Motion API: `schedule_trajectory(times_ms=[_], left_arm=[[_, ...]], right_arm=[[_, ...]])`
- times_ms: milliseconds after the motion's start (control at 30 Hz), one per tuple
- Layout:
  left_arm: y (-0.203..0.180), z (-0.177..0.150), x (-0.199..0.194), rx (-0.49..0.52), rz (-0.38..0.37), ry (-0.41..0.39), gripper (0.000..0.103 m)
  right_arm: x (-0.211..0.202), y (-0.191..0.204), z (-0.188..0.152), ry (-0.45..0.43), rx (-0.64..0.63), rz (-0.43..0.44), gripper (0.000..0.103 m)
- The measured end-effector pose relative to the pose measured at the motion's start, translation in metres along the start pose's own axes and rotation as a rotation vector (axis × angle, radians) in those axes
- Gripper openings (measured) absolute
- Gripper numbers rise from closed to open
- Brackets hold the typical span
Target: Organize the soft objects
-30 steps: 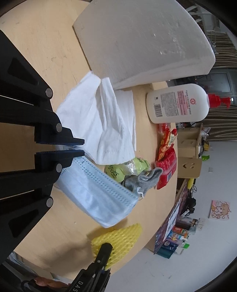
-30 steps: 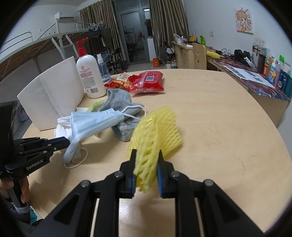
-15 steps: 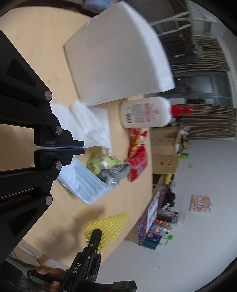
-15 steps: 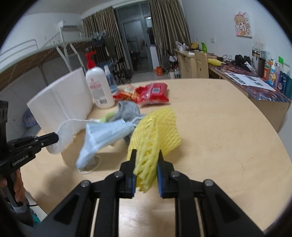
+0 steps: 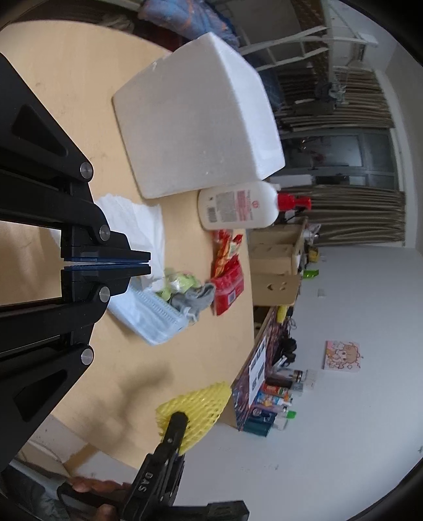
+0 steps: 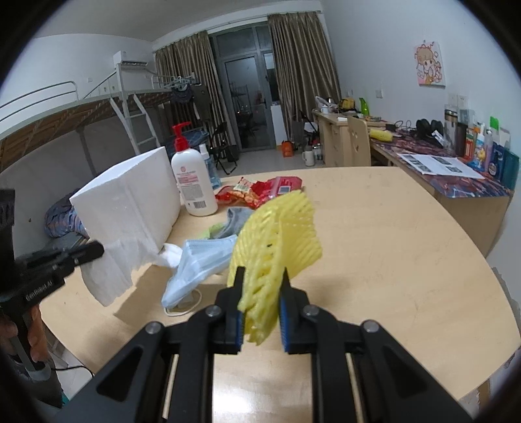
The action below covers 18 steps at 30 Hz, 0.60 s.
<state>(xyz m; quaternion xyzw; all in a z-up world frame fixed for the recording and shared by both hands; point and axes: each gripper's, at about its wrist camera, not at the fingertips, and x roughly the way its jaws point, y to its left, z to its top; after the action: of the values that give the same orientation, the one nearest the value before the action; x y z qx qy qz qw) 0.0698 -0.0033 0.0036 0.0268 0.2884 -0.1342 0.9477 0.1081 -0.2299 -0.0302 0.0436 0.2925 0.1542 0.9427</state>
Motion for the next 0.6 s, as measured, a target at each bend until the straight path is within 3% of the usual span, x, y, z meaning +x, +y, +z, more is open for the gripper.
schedule_trajectory(times_ms=[100,267,600], left_arm=[[0.002,-0.006,0.001,-0.016,-0.022,0.015,0.000],[0.005,0.008,-0.025,-0.017,0.024,-0.076,0.000],[0.001,0.028,-0.081,-0.008,0.043,-0.215,0.000]], right_arm=[[-0.002,0.000,0.002,-0.013,0.012,0.001,0.020],[-0.017,0.008,0.007,-0.060,-0.005,0.014,0.020],[-0.057,0.030,0.021,-0.169,-0.057,0.045,0.020]])
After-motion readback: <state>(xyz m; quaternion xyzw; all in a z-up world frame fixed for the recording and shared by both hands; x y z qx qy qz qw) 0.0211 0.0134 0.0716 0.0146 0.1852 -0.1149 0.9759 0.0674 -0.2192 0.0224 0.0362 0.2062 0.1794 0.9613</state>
